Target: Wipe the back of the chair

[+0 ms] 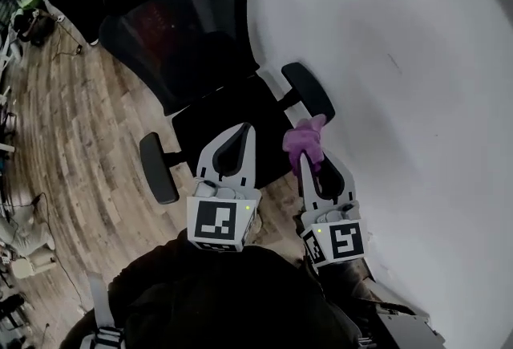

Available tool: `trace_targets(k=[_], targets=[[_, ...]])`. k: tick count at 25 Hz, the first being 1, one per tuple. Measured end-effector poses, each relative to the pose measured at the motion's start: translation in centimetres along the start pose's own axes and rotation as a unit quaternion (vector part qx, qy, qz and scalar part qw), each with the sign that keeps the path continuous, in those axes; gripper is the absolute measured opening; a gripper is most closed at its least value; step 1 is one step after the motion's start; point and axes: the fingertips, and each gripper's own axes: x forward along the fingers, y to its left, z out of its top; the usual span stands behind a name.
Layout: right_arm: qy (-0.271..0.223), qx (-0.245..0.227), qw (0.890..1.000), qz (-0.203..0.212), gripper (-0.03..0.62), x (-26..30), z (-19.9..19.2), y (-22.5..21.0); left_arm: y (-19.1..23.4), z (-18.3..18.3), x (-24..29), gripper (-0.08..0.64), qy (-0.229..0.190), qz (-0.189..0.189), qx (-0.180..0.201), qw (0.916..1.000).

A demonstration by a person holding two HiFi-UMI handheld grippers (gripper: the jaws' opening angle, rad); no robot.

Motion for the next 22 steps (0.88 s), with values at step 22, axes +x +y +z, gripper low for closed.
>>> trace_targets(k=[22], targets=[[0.024,-0.053,0.959,0.278,0.091,21.2,5.6,12.0,19.2,4.9,-0.5,0.006,-0.031,0.255,-0.038,0.9656]])
